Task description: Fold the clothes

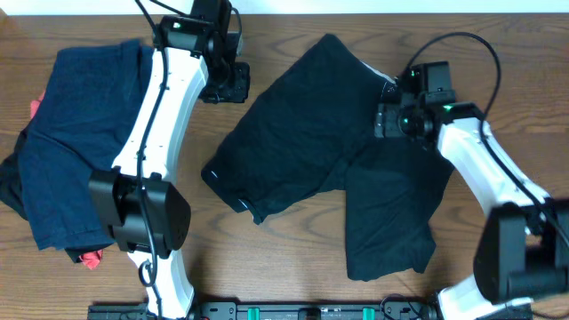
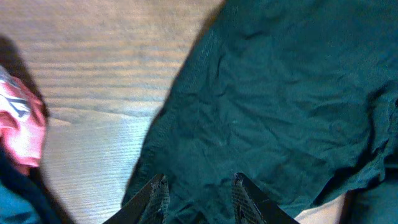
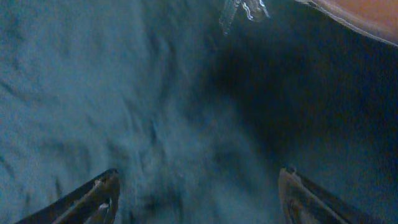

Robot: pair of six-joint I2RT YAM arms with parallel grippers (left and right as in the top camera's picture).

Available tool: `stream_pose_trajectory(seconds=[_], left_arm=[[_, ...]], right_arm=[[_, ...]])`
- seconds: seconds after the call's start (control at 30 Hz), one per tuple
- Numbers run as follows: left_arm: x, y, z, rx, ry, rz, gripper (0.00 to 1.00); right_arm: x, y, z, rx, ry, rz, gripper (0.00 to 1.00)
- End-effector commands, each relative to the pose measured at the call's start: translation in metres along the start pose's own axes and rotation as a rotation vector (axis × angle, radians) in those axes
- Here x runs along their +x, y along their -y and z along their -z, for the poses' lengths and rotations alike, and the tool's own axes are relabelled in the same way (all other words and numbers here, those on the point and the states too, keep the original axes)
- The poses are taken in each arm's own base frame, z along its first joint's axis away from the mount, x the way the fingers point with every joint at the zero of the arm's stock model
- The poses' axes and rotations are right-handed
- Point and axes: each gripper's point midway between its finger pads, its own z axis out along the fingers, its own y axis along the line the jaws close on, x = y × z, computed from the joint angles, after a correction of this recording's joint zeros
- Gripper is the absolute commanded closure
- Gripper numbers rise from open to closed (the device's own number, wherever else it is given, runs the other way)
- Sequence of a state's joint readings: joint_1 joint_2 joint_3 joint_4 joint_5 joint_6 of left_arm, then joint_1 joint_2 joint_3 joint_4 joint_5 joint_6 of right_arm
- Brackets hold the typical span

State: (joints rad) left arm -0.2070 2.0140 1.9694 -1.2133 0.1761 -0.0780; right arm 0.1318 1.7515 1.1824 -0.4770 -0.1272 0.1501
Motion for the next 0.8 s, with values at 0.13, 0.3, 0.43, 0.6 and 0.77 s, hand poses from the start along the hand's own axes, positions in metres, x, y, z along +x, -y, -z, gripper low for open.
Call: stream_pose_trajectory(seconds=[0.13,0.3,0.43,0.6,0.77], left_arm=[[0.018,-0.001,-0.029,0.014,-0.086,0.007,0.64],[0.02,-0.002,-0.039,0.014,-0.09,0.008,0.65],[0.018,-0.002,-0.039,0.015,-0.079,0.006,0.64],[0.015,-0.002,-0.039,0.016,-0.07,0.004,0.64],[0.015,-0.002,-0.039,0.016,-0.069,0.004,0.64]], right_arm=[[-0.008,-0.012,-0.051,-0.095,0.042,0.206,0.15],[0.002,-0.009,-0.085,-0.096,0.029,0.273,0.14],[0.003,-0.008,-0.101,-0.095,0.041,0.328,0.14],[0.004,0.006,-0.122,-0.025,0.056,0.355,0.17],[0.006,0.036,-0.141,0.115,0.06,0.343,0.21]])
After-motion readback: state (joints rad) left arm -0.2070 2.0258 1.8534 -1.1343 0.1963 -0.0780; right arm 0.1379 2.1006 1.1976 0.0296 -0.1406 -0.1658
